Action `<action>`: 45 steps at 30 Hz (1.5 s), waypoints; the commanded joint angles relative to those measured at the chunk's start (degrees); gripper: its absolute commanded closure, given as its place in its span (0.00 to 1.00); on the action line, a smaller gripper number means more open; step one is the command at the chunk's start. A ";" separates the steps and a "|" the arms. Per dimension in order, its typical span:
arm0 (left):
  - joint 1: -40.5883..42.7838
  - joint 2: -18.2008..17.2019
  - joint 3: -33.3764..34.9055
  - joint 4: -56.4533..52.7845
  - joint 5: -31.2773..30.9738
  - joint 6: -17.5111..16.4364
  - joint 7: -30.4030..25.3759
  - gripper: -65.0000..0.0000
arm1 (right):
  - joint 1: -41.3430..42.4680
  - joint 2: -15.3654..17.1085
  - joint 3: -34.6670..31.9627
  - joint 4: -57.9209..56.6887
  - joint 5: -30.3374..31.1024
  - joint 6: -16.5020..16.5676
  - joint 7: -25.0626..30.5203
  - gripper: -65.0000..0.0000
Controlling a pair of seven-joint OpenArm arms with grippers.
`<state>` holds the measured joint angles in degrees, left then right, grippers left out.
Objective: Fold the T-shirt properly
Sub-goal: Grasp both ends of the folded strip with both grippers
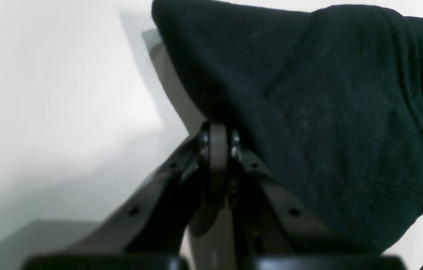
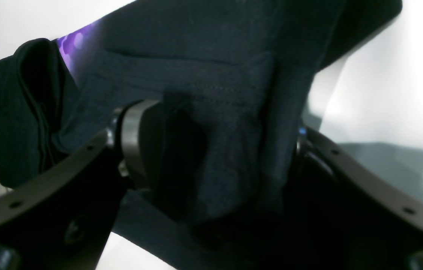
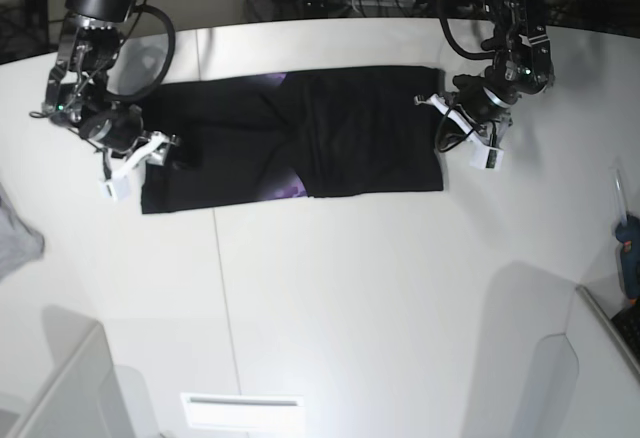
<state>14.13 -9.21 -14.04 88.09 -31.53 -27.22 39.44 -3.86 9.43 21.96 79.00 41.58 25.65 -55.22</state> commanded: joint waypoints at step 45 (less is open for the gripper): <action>-6.00 0.91 16.37 -2.16 0.19 3.00 0.08 1.00 | -4.98 -8.68 -1.96 34.18 -18.24 -2.66 -9.61 1.00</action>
<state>8.34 -8.23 2.33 85.27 -31.57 -23.97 38.59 -9.41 0.43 19.90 112.09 22.87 22.98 -65.58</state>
